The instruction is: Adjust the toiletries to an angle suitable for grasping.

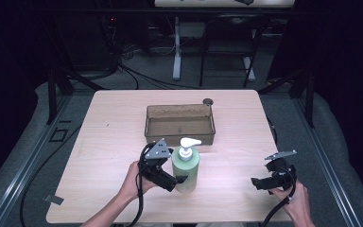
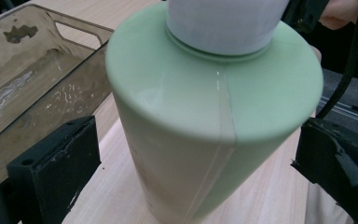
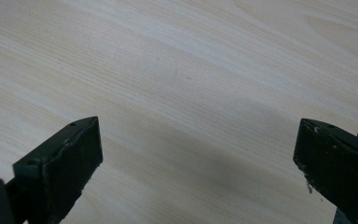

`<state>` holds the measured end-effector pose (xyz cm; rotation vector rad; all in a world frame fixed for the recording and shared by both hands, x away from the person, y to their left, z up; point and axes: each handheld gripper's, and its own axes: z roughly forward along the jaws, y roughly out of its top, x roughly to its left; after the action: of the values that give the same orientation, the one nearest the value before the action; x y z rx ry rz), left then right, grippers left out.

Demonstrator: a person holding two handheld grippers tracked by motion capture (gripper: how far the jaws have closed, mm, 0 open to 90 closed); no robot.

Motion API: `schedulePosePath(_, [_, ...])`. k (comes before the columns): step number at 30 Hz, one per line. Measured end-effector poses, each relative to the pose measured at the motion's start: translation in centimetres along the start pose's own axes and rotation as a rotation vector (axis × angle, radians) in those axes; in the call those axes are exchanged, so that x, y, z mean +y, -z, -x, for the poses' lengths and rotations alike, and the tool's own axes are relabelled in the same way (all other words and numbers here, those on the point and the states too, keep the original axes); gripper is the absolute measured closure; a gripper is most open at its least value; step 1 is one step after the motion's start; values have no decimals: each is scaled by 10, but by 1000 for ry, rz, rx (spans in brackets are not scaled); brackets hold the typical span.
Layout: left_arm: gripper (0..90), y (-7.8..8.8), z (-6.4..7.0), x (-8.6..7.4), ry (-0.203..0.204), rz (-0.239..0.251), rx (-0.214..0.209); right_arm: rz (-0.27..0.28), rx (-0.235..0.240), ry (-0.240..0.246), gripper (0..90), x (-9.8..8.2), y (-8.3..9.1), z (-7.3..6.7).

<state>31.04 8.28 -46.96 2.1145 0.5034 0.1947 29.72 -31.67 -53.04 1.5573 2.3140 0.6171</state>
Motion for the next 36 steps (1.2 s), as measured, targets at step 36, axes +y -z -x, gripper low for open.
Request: schedulePosePath(36, [116, -13, 6, 4, -37, 64, 24, 1, -2, 3, 16, -1, 0, 0])
